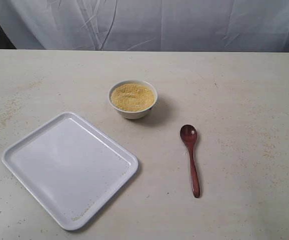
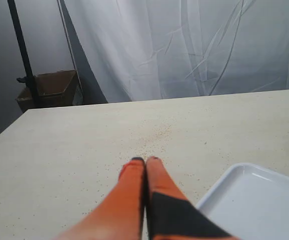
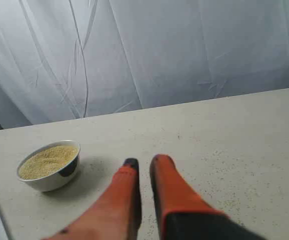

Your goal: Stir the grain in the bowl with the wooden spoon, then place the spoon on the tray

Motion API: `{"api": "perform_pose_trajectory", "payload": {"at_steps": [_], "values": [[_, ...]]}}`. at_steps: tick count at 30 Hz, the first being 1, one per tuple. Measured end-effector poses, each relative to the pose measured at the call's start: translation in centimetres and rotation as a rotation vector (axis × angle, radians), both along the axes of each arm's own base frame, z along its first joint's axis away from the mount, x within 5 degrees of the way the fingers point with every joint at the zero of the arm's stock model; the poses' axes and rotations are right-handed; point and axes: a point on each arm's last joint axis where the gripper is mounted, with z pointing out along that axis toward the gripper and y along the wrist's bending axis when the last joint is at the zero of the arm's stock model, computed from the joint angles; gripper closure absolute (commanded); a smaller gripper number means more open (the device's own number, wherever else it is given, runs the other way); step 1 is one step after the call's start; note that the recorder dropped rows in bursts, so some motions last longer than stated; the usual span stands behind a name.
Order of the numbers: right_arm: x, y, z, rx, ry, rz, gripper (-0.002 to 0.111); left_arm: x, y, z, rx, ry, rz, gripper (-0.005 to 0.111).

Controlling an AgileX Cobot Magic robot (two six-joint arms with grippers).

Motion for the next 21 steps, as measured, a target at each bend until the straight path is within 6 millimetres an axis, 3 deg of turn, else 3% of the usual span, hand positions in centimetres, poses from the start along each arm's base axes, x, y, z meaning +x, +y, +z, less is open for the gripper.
{"api": "perform_pose_trajectory", "payload": {"at_steps": [13,19,21], "values": [[0.00,0.02,0.01,0.014,0.002,0.001,0.096,0.00,0.00,0.00,0.000,0.000,0.000,0.106],[0.00,0.09,0.34,0.152,-0.005,-0.001,0.096,0.00,0.00,0.00,0.000,0.000,0.000,0.106],[0.03,0.00,0.61,0.205,-0.024,-0.011,0.101,0.00,0.00,0.00,0.000,0.000,0.000,0.106]]}}
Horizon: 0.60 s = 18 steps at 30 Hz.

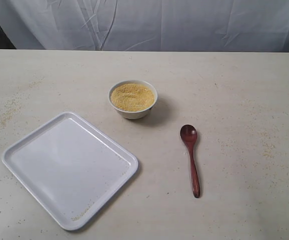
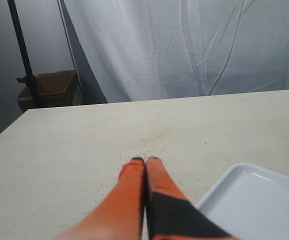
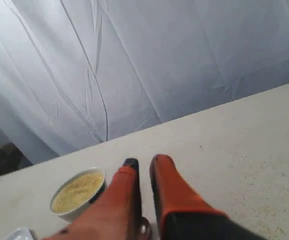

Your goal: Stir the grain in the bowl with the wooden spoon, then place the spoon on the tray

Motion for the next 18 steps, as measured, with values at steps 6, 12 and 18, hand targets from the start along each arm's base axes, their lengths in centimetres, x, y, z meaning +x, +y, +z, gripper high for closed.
{"api": "perform_pose_trajectory", "payload": {"at_steps": [6,12,18], "values": [[-0.6,-0.2,5.2,0.056,-0.135,-0.006,0.109,0.0,0.0,0.0,0.000,0.000,0.000,0.106],[2.4,0.9,12.7,-0.038,-0.018,0.061,0.109,0.0,0.0,0.0,0.000,0.000,0.000,0.106],[11.8,3.8,10.0,-0.190,0.503,0.236,0.109,0.0,0.0,0.0,0.000,0.000,0.000,0.106]]}}
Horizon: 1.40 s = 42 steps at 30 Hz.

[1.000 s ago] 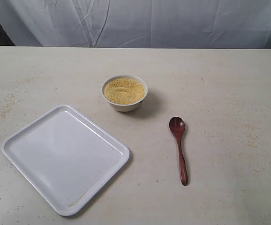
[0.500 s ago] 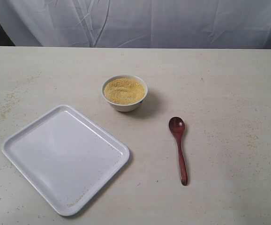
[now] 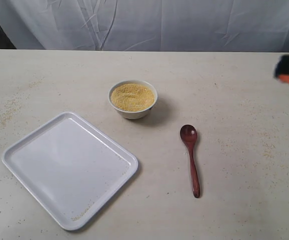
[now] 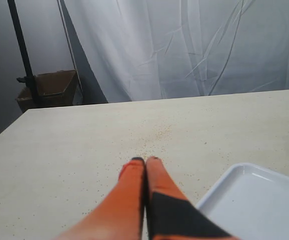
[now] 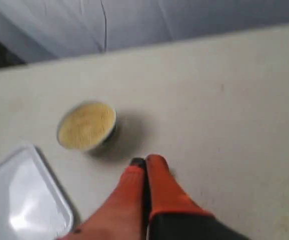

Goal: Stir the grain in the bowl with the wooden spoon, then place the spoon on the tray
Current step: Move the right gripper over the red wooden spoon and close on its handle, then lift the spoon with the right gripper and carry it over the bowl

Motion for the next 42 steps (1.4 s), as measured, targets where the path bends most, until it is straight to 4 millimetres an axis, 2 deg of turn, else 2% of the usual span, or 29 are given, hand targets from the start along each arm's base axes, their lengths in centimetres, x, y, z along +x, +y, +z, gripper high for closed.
{"api": "perform_pose_trajectory", "payload": {"at_steps": [3,6,8,10,11,15,18,20,21,22,23,25,27,28,31,33,35,37,39,42], "values": [[3.2,3.3,-4.6,-0.069,0.213,0.135,0.109,0.0,0.0,0.0,0.000,0.000,0.000,0.106],[4.7,7.3,-9.4,-0.200,0.327,0.278,0.109,0.0,0.0,0.0,0.000,0.000,0.000,0.106],[5.2,9.3,-11.6,-0.279,0.372,0.342,0.105,0.0,0.0,0.0,0.000,0.000,0.000,0.106],[5.8,10.6,-13.5,-0.341,0.437,0.364,0.092,0.0,0.0,0.0,0.000,0.000,0.000,0.106],[6.2,10.8,-14.0,-0.369,0.459,0.367,0.082,0.0,0.0,0.0,0.000,0.000,0.000,0.106],[6.9,11.0,-16.2,-0.468,0.572,0.360,0.034,0.0,0.0,0.0,0.000,0.000,0.000,0.106],[7.0,11.0,-17.7,-0.515,0.616,0.367,0.039,0.0,0.0,0.0,0.000,0.000,0.000,0.106],[7.3,11.4,-18.6,-0.516,0.602,0.371,0.055,0.0,0.0,0.0,0.000,0.000,0.000,0.106],[7.4,11.5,-18.9,-0.518,0.596,0.374,0.073,0.0,0.0,0.0,0.000,0.000,0.000,0.106],[7.7,11.6,-19.2,-0.527,0.584,0.382,0.082,0.0,0.0,0.0,0.000,0.000,0.000,0.106],[7.8,11.6,-19.2,-0.534,0.579,0.387,0.107,0.0,0.0,0.0,0.000,0.000,0.000,0.106],[7.8,11.4,-19.1,-0.583,0.559,0.416,0.108,0.0,0.0,0.0,0.000,0.000,0.000,0.106],[7.7,10.7,-17.8,-0.659,0.539,0.421,0.108,0.0,0.0,0.0,0.000,0.000,0.000,0.106],[8.0,10.4,-16.2,-0.687,0.498,0.405,0.108,0.0,0.0,0.0,0.000,0.000,0.000,0.106],[9.9,10.8,-9.1,-0.675,0.235,0.351,0.108,0.0,0.0,0.0,0.000,0.000,0.000,0.106],[10.9,11.6,-6.6,-0.681,0.124,0.360,0.108,0.0,0.0,0.0,0.000,0.000,0.000,0.106],[11.7,12.6,-5.2,-0.713,0.061,0.395,0.108,0.0,0.0,0.0,0.000,0.000,0.000,0.106],[12.7,14.3,-5.4,-0.777,0.034,0.459,0.108,0.0,0.0,0.0,0.000,0.000,0.000,0.106],[13.8,16.3,-6.9,-0.865,0.028,0.530,0.108,0.0,0.0,0.0,0.000,0.000,0.000,0.106],[15.2,19.0,-10.2,-1.037,0.025,0.624,0.108,0.0,0.0,0.0,0.000,0.000,0.000,0.106]]}}
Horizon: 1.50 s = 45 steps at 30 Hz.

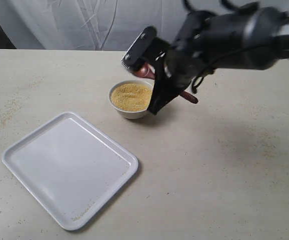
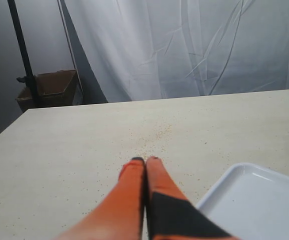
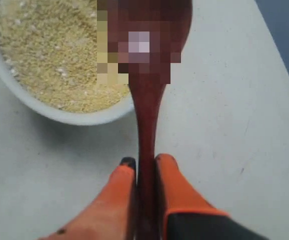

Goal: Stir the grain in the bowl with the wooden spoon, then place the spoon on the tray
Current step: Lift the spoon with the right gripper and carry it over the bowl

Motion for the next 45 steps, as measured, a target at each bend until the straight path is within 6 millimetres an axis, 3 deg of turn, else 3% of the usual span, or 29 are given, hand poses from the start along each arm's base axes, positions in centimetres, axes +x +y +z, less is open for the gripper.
{"api": "perform_pose_trajectory", "payload": {"at_steps": [4,9,17,22,32,45], "values": [[1.7,2.5,-2.5,-0.234,-0.062,0.037,0.108,0.0,0.0,0.0,0.000,0.000,0.000,0.106],[3.4,3.3,-4.5,-0.402,-0.083,0.015,0.108,0.0,0.0,0.0,0.000,0.000,0.000,0.106],[3.2,3.2,-6.2,-0.518,-0.042,0.020,0.108,0.0,0.0,0.0,0.000,0.000,0.000,0.106],[2.0,4.7,-6.9,-0.539,-0.038,0.066,0.108,0.0,0.0,0.0,0.000,0.000,0.000,0.106],[0.2,6.3,-6.5,-0.579,-0.056,0.105,0.108,0.0,0.0,0.0,0.000,0.000,0.000,0.106],[0.3,5.6,-3.0,-0.652,-0.155,0.078,0.108,0.0,0.0,0.0,0.000,0.000,0.000,0.106]]}}
